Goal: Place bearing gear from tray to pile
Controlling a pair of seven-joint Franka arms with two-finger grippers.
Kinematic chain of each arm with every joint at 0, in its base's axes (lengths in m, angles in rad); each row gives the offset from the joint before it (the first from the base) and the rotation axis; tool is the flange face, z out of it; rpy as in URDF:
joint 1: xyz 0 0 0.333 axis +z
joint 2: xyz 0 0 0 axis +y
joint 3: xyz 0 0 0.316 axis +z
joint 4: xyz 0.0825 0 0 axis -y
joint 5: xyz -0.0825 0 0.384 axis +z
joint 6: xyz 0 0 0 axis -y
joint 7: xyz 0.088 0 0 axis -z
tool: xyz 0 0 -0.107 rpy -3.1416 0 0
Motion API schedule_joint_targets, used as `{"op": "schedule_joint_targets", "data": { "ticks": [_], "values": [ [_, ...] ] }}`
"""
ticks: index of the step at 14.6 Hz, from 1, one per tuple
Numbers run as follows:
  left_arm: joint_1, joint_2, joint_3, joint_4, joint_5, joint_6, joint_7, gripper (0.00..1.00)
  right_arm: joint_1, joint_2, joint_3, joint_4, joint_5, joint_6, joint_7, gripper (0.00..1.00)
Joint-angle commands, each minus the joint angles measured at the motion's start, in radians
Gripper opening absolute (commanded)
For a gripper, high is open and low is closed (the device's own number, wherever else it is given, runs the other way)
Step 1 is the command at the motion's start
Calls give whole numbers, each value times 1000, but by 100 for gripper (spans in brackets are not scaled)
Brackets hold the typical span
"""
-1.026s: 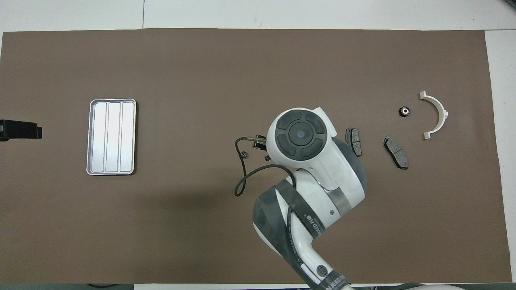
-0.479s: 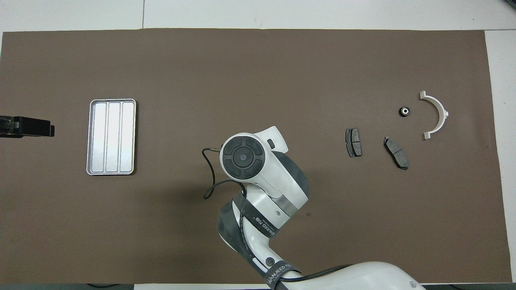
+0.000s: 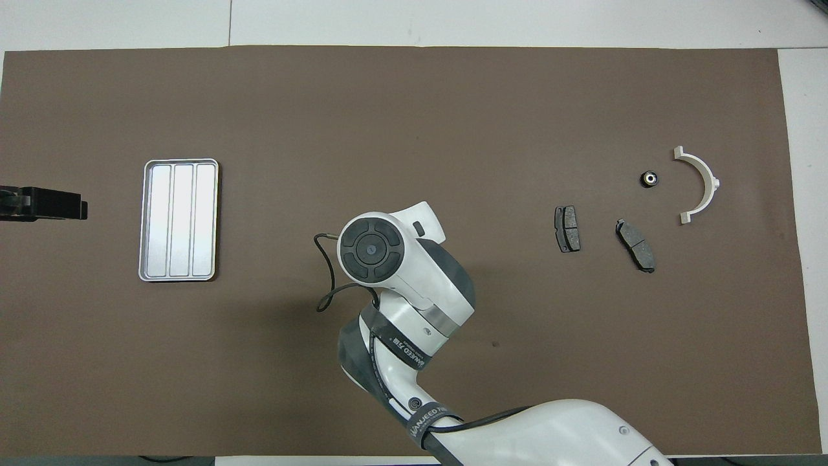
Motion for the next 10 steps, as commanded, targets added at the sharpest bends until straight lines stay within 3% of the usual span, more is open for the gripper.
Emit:
{"op": "schedule_joint_targets", "data": {
  "ticks": [1,10],
  "values": [
    [-8,-18,8,-36,-9,32,-8,100,-13,19,7,-3,-23,36,20,99],
    [-14,-22,6,-39,-9,35,-17,100,-19,21,7,-43,-23,78,11,91]
  ]
}}
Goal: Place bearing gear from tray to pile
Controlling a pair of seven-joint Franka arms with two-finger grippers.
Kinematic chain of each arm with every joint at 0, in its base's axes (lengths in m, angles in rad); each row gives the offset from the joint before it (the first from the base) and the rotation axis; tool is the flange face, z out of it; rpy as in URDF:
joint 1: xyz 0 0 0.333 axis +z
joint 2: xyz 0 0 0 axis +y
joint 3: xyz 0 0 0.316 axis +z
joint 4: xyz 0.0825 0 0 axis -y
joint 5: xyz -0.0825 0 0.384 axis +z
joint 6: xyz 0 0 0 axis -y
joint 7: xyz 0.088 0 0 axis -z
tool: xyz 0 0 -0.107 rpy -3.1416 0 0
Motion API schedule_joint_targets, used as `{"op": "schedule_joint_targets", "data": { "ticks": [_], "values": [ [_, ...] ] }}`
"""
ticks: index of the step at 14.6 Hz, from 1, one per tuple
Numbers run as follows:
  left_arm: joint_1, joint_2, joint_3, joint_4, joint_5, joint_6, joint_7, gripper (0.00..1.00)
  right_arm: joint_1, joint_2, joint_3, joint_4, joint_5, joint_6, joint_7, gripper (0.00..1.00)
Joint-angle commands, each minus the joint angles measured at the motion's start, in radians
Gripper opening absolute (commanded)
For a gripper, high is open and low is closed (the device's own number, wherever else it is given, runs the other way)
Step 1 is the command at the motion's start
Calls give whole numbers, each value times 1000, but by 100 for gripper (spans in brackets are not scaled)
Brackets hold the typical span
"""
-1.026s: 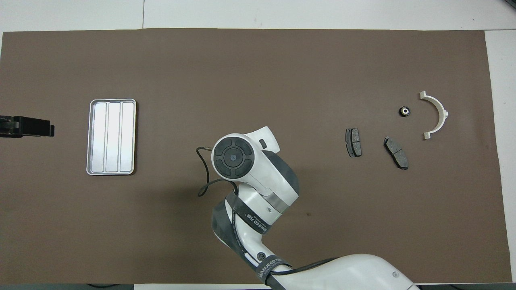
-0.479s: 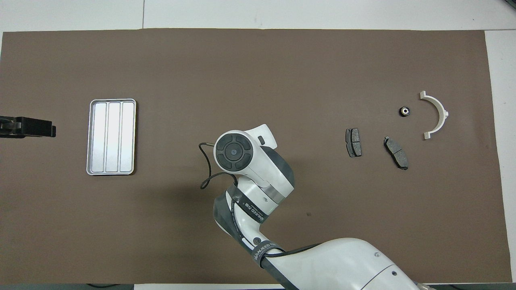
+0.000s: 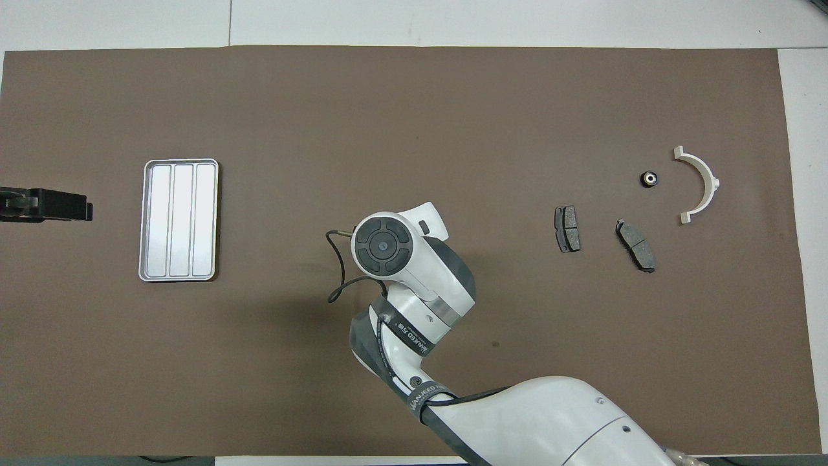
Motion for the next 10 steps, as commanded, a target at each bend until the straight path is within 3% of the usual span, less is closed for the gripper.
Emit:
{"op": "schedule_joint_targets", "data": {
  "ticks": [1,7,10],
  "values": [
    [-14,-22,9,-30,-9,28,-12,100,-11,-4,8,-11,-22,20,11,88],
    [-12,-24,9,-39,-9,28,-12,100,-6,-4,10,-12,-21,22,17,66],
    [-14,-24,9,-39,-9,31,-12,100,-8,-2,10,-12,-21,23,17,48]
  ]
}}
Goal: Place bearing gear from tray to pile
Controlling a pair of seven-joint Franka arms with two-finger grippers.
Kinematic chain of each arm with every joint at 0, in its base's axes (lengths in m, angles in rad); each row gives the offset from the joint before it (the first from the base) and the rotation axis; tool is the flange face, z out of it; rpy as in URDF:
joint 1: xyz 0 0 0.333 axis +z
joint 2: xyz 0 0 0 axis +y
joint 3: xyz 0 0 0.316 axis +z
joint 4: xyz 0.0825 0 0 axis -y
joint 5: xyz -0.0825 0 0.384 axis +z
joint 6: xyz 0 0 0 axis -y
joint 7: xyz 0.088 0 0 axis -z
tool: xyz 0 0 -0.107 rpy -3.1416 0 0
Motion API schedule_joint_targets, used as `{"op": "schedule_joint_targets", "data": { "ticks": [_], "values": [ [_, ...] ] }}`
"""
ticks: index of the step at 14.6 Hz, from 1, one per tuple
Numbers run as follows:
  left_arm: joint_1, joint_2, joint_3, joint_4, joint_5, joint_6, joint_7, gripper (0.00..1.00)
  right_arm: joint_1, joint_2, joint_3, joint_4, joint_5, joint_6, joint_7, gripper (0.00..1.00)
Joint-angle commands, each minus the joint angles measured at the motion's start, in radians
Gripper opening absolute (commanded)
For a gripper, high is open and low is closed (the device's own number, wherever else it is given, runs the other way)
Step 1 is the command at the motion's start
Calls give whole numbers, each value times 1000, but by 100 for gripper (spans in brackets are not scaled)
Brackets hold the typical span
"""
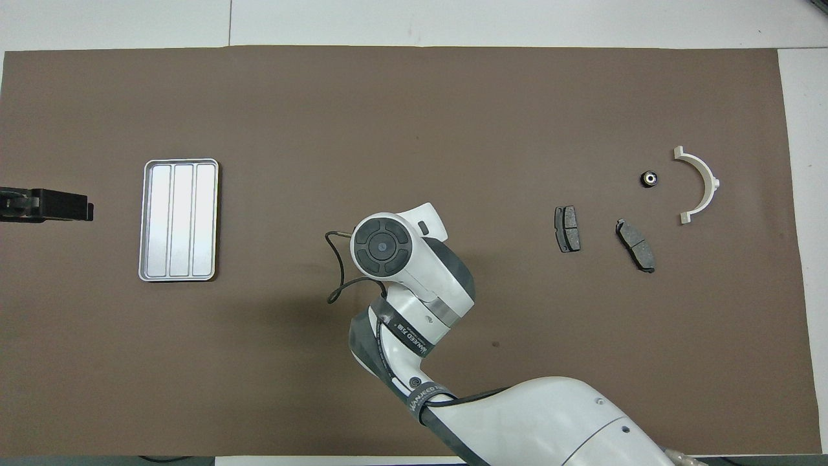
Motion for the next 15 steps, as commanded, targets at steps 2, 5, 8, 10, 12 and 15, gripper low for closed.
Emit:
{"op": "schedule_joint_targets", "data": {
  "ticks": [2,5,8,10,12,15],
  "values": [
    [-14,-24,9,-34,-9,28,-11,100,-8,-2,8,-12,-21,22,17,27],
    [-14,-22,9,-29,-9,27,-13,100,-8,-4,7,-10,-21,11,17,0],
    [-14,-22,9,-31,-9,25,-11,100,-8,-4,8,-9,-21,8,18,0],
    [-12,-24,9,-32,-9,25,-8,100,-10,-4,7,-3,-21,-9,17,0],
    [-12,-25,9,-35,-9,24,-8,100,-13,-7,5,34,-22,-64,11,0],
    [-12,-25,9,-35,-9,25,-10,100,-37,-17,4,76,-22,-142,-32,0]
  ]
}}
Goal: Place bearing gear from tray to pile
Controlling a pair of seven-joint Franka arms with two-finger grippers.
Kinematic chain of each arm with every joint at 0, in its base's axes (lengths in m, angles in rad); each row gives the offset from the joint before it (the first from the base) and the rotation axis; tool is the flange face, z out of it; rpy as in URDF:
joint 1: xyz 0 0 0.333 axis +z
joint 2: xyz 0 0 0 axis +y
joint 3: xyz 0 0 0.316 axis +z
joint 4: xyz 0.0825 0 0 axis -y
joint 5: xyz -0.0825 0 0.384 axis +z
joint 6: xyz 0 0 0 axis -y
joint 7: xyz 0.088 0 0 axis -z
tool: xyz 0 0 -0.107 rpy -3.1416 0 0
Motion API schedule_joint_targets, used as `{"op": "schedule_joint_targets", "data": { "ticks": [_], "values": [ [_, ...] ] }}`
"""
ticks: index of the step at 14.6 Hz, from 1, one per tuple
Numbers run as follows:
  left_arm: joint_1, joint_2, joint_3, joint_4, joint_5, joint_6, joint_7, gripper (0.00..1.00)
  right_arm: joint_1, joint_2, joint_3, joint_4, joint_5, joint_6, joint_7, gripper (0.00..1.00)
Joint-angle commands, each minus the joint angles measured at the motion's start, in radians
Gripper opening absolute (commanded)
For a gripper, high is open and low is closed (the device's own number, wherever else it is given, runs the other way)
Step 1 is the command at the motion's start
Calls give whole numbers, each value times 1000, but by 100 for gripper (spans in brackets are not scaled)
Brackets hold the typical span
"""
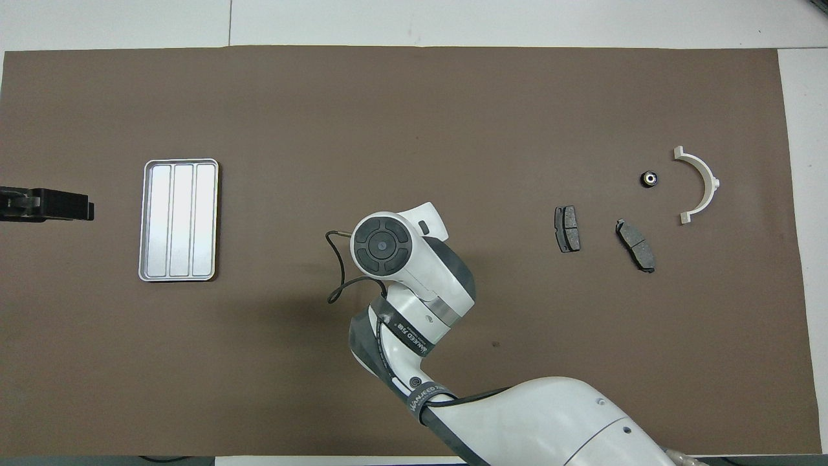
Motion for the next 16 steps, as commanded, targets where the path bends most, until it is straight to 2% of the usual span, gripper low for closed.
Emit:
{"op": "schedule_joint_targets", "data": {
  "ticks": [1,6,9,13,16],
  "values": [
    [-12,-25,9,-32,-9,21,-10,100,-43,-23,8,39,-20,-86,-58,0],
    [-12,-33,9,-36,-9,-22,-8,100,-166,-170,9,39,-1,-280,-340,0],
    [-12,-43,9,-50,-9,-44,-8,100,-244,-219,11,39,0,-353,-517,0],
    [-14,-51,9,-66,-9,-29,-10,100,-360,-241,11,37,0,-381,-758,0],
    [-14,-51,9,-66,-9,-27,-13,100,-466,-241,11,11,0,-346,-951,0]
  ]
}}
